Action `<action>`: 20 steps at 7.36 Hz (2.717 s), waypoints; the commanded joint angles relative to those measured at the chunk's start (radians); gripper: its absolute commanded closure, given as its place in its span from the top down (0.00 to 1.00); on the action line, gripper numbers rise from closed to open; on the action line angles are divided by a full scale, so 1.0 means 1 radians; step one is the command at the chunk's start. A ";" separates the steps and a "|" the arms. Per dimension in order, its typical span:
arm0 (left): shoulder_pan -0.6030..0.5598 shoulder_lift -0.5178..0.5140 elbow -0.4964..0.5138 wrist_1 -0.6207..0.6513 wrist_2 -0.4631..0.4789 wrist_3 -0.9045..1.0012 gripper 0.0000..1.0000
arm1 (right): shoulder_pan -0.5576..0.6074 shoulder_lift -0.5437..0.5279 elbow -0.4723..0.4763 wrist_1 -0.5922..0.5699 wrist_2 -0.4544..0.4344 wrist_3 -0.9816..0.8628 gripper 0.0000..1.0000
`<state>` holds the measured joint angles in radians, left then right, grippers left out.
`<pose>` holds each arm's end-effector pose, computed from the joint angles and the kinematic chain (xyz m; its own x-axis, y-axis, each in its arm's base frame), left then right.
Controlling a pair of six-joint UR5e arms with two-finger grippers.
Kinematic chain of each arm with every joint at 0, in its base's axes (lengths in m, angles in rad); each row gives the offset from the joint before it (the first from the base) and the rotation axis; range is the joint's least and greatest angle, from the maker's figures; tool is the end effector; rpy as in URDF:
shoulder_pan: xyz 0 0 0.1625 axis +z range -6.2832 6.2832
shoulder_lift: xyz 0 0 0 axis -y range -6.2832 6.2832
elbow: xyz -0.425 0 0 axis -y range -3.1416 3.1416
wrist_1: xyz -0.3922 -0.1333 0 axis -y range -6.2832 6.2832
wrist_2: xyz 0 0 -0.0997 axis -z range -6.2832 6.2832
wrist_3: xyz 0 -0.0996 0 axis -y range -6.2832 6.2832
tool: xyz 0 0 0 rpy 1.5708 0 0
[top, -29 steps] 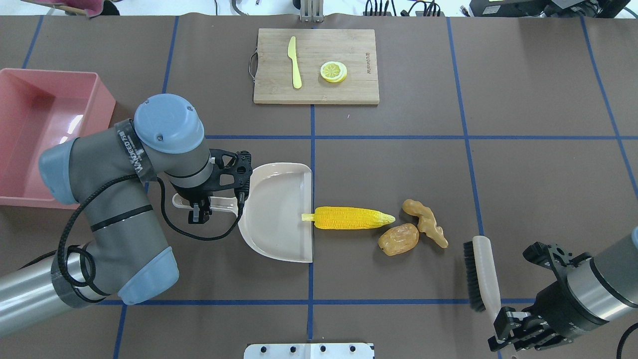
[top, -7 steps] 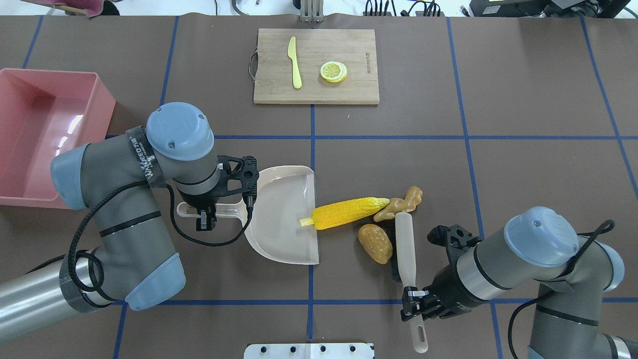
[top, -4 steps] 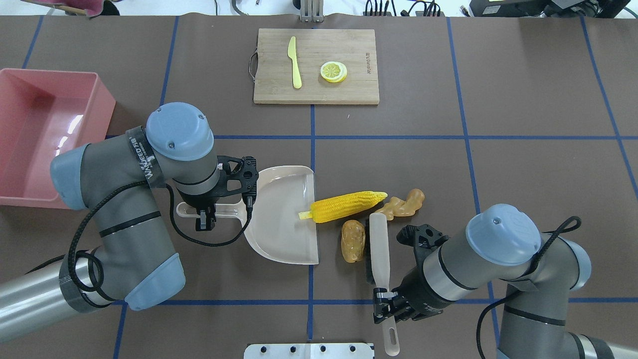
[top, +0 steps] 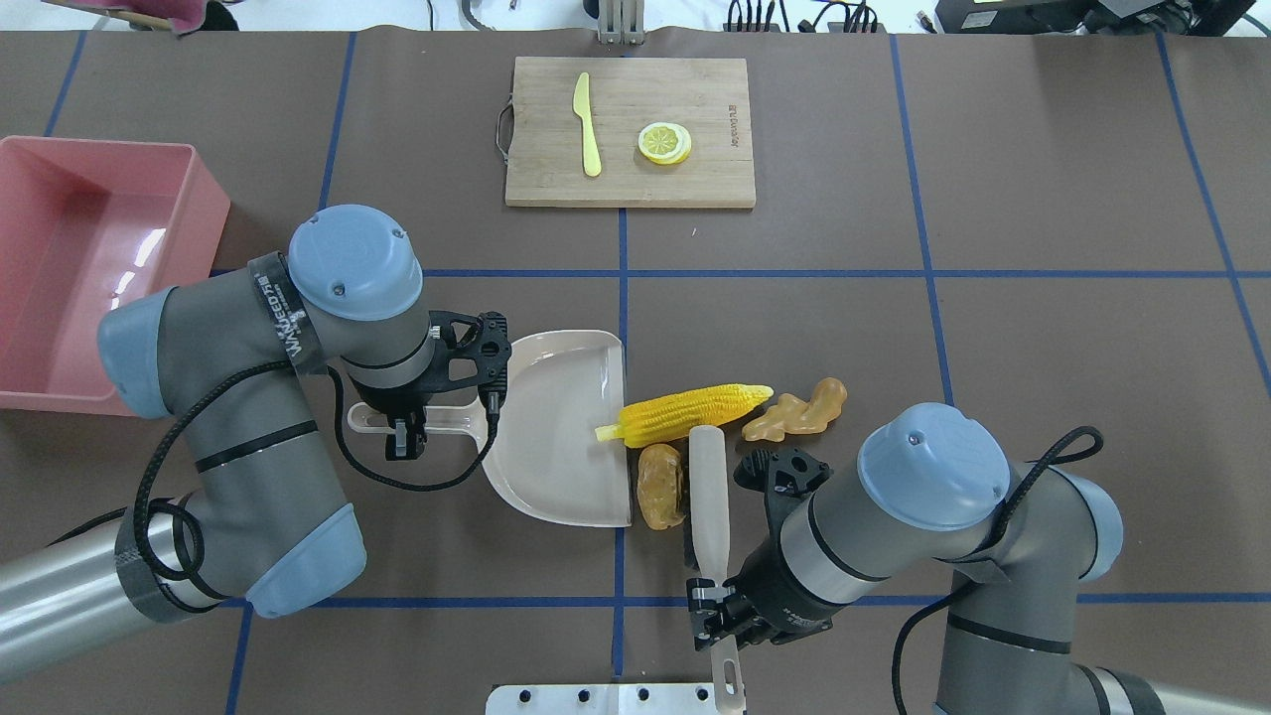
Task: Sweep and dump trash into bin
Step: 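Sweep the tan pieces toward the dustpan with the brush in the right gripper, then sweep the corn and tan pieces into the dustpan with the right gripper's brush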
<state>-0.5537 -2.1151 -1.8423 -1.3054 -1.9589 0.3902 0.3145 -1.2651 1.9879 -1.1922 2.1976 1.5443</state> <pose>0.4788 -0.4084 0.2669 0.0187 0.9949 -0.0993 -0.7916 0.0754 0.6064 -0.4895 -0.2380 0.2559 0.4235 0.1152 0.8986 0.2582 0.9354 -0.2416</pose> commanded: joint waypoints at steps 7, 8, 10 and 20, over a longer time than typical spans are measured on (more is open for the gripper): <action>0.017 -0.006 -0.012 0.006 0.008 -0.002 0.00 | 0.282 -0.373 0.100 0.000 0.093 -0.325 0.00; 0.027 -0.006 -0.012 0.006 0.008 -0.002 0.00 | 0.281 -0.393 0.088 0.000 0.094 -0.378 0.00; 0.029 -0.005 -0.014 0.006 0.008 -0.002 0.00 | 0.243 -0.376 0.052 0.002 0.093 -0.389 0.00; 0.034 0.001 -0.009 0.003 0.006 0.001 0.00 | 0.157 0.045 -0.092 -0.210 0.077 -0.336 0.00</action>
<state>-0.5200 -2.1154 -1.8515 -1.3023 -1.9527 0.3900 0.4853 -1.2515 1.8961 -1.3735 2.2798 1.1886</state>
